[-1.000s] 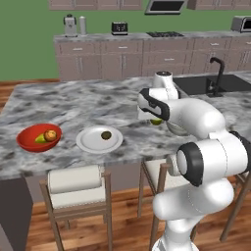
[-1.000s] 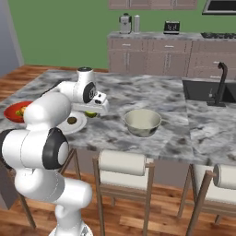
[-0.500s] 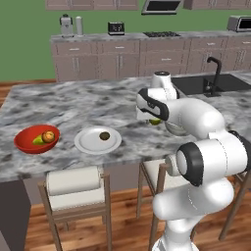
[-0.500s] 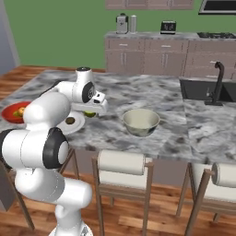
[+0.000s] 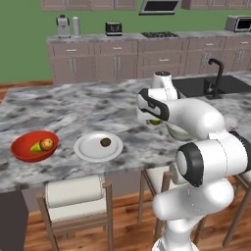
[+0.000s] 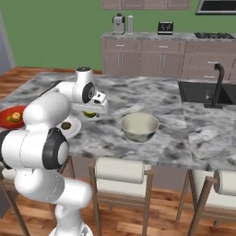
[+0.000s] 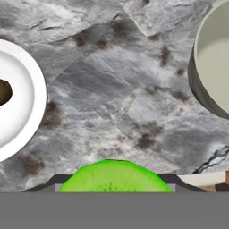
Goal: Take the fruits from the plate on the dining counter and place two fruits in each bowl.
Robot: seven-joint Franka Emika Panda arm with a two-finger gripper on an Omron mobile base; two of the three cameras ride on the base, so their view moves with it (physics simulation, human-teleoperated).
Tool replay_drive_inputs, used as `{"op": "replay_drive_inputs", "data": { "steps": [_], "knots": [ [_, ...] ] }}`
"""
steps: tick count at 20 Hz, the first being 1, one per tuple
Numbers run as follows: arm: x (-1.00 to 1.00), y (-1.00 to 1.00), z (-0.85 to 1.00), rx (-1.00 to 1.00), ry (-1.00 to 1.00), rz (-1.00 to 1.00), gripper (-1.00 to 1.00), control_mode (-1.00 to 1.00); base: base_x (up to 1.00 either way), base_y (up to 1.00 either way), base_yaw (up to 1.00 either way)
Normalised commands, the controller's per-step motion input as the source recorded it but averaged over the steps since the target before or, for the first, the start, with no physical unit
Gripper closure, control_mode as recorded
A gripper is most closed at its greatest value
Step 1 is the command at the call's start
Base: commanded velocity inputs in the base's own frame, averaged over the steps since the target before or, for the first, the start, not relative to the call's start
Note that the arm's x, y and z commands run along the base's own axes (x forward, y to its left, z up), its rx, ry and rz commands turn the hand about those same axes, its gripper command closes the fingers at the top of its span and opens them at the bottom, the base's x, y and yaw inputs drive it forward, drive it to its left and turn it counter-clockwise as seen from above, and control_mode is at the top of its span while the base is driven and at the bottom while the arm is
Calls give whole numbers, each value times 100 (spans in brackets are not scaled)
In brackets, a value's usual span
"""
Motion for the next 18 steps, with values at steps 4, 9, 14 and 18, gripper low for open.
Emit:
{"op": "replay_drive_inputs", "data": {
  "steps": [4,9,14,18],
  "knots": [
    [0,0,0,0,0,0,100,100,46,0,0],
    [0,0,0,0,0,0,100,100,44,0,0],
    [19,-5,0,0,0,0,100,-100,30,0,0],
    [8,-96,-3,2,0,0,100,-100,0,0,0]
  ]
}}
